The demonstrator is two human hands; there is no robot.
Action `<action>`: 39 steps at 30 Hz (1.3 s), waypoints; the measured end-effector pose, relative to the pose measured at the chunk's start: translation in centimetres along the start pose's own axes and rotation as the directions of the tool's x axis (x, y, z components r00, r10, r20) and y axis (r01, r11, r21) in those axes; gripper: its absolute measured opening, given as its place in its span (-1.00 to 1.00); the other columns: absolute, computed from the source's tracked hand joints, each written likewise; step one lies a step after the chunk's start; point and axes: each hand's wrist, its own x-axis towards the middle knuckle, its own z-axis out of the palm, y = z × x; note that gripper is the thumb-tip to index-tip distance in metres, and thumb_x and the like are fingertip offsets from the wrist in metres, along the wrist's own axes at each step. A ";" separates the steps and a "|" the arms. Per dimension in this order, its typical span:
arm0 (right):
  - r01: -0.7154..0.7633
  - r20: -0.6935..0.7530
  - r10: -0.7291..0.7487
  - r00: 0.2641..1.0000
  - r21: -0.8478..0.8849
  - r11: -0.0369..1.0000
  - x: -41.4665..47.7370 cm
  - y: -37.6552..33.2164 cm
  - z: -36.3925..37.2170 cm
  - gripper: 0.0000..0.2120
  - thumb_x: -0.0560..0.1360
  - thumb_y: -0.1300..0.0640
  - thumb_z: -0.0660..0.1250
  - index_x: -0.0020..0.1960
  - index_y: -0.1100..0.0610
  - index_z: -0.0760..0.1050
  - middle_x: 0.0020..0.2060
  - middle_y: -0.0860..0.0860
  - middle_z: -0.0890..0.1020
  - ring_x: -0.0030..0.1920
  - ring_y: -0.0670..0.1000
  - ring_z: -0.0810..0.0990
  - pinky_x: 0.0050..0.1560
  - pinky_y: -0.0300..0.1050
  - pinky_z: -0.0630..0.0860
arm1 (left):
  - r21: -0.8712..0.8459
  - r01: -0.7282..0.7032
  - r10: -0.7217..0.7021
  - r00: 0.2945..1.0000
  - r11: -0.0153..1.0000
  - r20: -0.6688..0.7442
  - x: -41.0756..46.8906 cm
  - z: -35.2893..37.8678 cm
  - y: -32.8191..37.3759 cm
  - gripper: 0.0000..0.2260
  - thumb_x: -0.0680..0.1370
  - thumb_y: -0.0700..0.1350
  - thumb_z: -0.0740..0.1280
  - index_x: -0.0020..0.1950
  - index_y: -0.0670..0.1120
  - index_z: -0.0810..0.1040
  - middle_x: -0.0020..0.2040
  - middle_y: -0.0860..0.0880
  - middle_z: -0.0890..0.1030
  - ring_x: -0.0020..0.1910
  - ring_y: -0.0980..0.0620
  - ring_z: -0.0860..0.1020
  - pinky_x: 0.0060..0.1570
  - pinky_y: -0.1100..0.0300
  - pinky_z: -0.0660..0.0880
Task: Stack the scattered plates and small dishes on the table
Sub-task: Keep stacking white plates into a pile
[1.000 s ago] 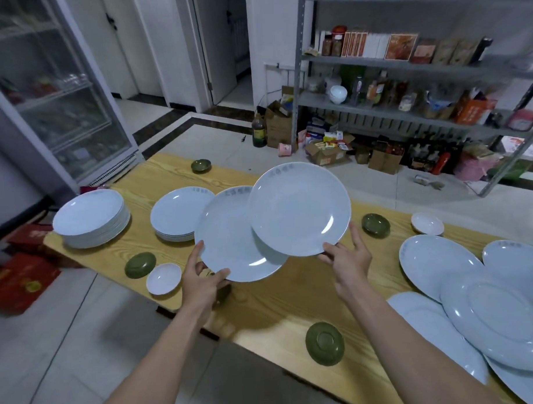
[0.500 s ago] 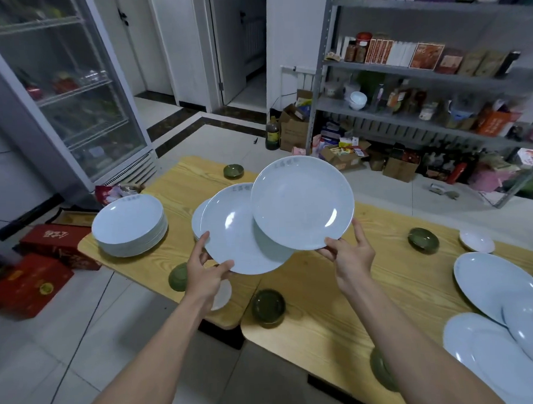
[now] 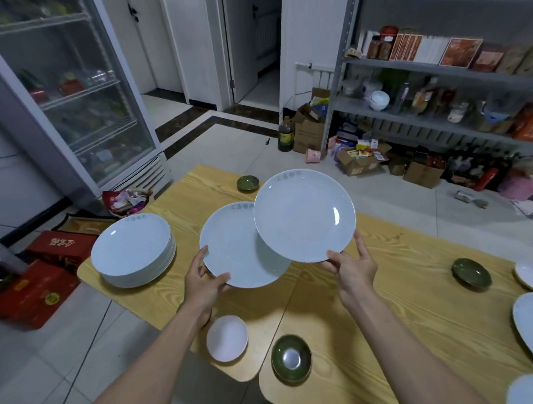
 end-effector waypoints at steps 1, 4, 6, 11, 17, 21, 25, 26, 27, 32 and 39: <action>-0.008 -0.004 0.008 1.000 -0.004 1.000 0.5 0.2 0.3 -0.17 0.41 0.56 0.38 0.54 0.01 0.29 -0.16 -0.04 0.71 0.00 0.11 0.72 -0.13 0.02 0.69 | -0.005 0.010 -0.010 1.000 1.000 -0.003 0.6 -0.1 -0.2 -0.27 0.41 -0.49 0.42 0.43 0.09 0.39 0.22 -0.10 0.53 0.14 -0.09 0.58 -0.22 0.12 0.65; -0.027 -0.032 0.026 0.999 -0.034 0.999 1.5 0.8 0.9 -0.18 0.42 0.56 0.36 0.54 0.00 0.28 -0.19 -0.07 0.72 -0.09 0.04 0.73 -0.14 -0.01 0.69 | 0.000 0.059 -0.059 0.998 0.998 -0.010 2.2 -0.8 -0.8 -0.27 0.43 -0.49 0.40 0.47 0.06 0.35 0.23 -0.12 0.52 0.15 -0.09 0.57 -0.23 0.13 0.65; -0.030 -0.057 0.029 0.998 -0.032 0.999 1.9 1.2 1.3 -0.18 0.43 0.56 0.35 0.55 0.00 0.26 -0.28 -0.11 0.72 -0.20 -0.04 0.73 -0.13 -0.03 0.68 | -0.002 0.086 -0.086 0.996 0.996 -0.014 3.7 -1.4 -1.4 -0.28 0.44 -0.50 0.38 0.47 0.05 0.35 0.24 -0.16 0.51 0.17 -0.13 0.57 -0.22 0.11 0.66; -0.034 -0.133 0.030 0.991 -0.022 0.999 2.8 2.4 2.7 -0.17 0.43 0.57 0.33 0.56 0.04 0.23 -0.15 -0.02 0.69 -0.14 0.01 0.71 -0.16 -0.04 0.69 | 0.021 0.142 -0.142 0.990 0.990 0.020 7.5 -2.4 -1.3 -0.30 0.45 -0.51 0.37 0.47 0.03 0.35 0.27 -0.19 0.48 0.23 -0.20 0.53 -0.28 0.13 0.65; -0.019 -0.205 0.021 0.979 0.013 1.000 2.5 4.1 4.1 -0.16 0.41 0.58 0.34 0.56 0.06 0.23 -0.05 0.10 0.68 0.01 0.14 0.70 -0.11 0.04 0.68 | 0.099 0.197 -0.207 0.971 0.976 0.116 10.5 -3.0 -1.3 -0.32 0.47 -0.46 0.39 0.46 0.05 0.35 0.28 -0.18 0.49 0.23 -0.16 0.53 -0.21 0.09 0.66; -0.008 -0.224 0.011 0.975 0.013 1.000 2.4 4.8 5.0 -0.17 0.42 0.58 0.33 0.56 0.05 0.23 -0.09 0.07 0.68 -0.10 0.08 0.70 -0.15 -0.01 0.68 | 0.151 0.206 -0.228 0.962 0.967 0.150 11.6 -3.3 -1.0 -0.35 0.49 -0.46 0.37 0.46 0.02 0.34 0.23 -0.18 0.51 0.21 -0.16 0.53 -0.24 0.12 0.66; -0.017 -0.231 0.016 0.973 0.001 1.000 2.4 5.8 5.7 -0.18 0.42 0.58 0.34 0.55 0.05 0.24 -0.07 0.10 0.69 -0.01 0.13 0.70 -0.14 0.01 0.69 | 0.233 0.201 -0.250 0.947 0.951 0.203 12.4 -4.0 -0.7 -0.40 0.50 -0.44 0.37 0.44 -0.01 0.32 0.09 -0.18 0.53 0.07 -0.12 0.57 -0.27 0.15 0.65; -0.023 -0.231 0.023 0.973 0.002 1.000 2.4 6.2 5.9 -0.18 0.42 0.58 0.34 0.55 0.06 0.24 -0.04 0.12 0.68 0.02 0.16 0.70 -0.16 0.00 0.69 | 0.261 0.188 -0.247 0.944 0.947 0.217 12.6 -4.0 -0.6 -0.42 0.50 -0.43 0.37 0.43 -0.03 0.32 0.04 -0.17 0.53 0.04 -0.12 0.57 -0.29 0.16 0.65; -0.033 -0.232 0.032 0.972 -0.002 0.999 2.3 6.6 6.1 -0.18 0.42 0.58 0.34 0.55 0.06 0.24 -0.02 0.15 0.68 0.03 0.18 0.69 -0.19 -0.02 0.69 | 0.283 0.172 -0.242 0.942 0.944 0.233 12.8 -4.1 -0.5 -0.43 0.50 -0.43 0.37 0.42 -0.05 0.31 0.00 -0.17 0.52 0.00 -0.13 0.58 -0.30 0.16 0.64; -0.091 -0.234 0.077 0.969 -0.050 0.995 2.0 9.1 7.0 -0.17 0.41 0.58 0.34 0.56 0.06 0.24 0.14 0.26 0.63 -0.09 0.17 0.72 -0.19 0.00 0.69 | 0.346 0.147 -0.251 0.927 0.927 0.278 13.1 -5.0 -0.7 -0.46 0.52 -0.41 0.36 0.39 -0.05 0.27 -0.16 -0.15 0.48 -0.25 -0.11 0.67 -0.31 0.15 0.63; -0.191 -0.221 0.154 0.963 -0.160 0.968 1.1 12.4 8.5 -0.16 0.42 0.55 0.35 0.55 -0.02 0.24 0.18 0.17 0.64 -0.29 0.15 0.72 -0.08 0.02 0.68 | 0.369 0.144 -0.282 0.891 0.918 0.355 13.9 -6.2 -1.2 -0.08 0.46 -0.37 0.45 0.58 0.21 0.03 0.00 -0.20 0.61 -0.23 -0.15 0.67 -0.21 -0.03 0.64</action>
